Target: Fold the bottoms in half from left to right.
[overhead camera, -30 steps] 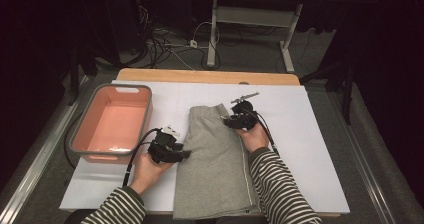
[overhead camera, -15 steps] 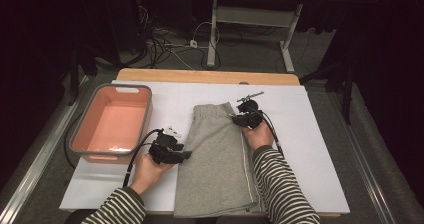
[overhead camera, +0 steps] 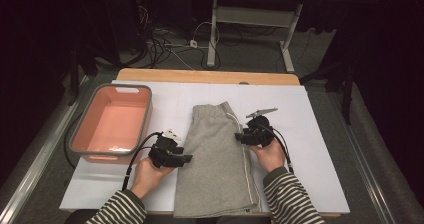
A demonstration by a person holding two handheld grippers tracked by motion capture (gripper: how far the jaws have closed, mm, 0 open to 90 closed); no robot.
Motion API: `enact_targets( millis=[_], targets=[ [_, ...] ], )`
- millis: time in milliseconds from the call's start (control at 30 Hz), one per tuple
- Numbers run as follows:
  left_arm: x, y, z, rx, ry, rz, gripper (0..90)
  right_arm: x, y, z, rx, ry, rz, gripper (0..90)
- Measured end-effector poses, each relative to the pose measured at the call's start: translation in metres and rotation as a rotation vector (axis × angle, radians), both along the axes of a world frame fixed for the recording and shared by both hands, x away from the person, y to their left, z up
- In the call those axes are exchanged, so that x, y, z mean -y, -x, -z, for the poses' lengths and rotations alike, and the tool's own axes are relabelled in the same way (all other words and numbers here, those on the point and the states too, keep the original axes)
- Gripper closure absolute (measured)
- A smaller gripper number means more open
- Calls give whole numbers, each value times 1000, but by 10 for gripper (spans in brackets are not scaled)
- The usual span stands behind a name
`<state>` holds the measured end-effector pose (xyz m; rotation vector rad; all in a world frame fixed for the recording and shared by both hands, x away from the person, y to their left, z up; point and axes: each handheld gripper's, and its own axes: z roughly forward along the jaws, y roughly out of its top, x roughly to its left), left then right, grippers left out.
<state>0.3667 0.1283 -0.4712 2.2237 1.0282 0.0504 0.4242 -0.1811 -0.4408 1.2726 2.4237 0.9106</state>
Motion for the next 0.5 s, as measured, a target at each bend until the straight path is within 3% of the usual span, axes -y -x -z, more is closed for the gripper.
enact_targets(
  millis=[133,167,233,500],
  targets=[
    [1,4,0,10,-8,10,488,3,13,9,26,58,-14,651],
    [1,4,1,12,-7,10,488,6,13,12,25,56,-8,653],
    [2,5,1,14,-8,8,488,13,12,17,9,5,19,649],
    [4,8,1,17,-16,24,522,18,31,20,-18,-18,11,573]
  ],
)
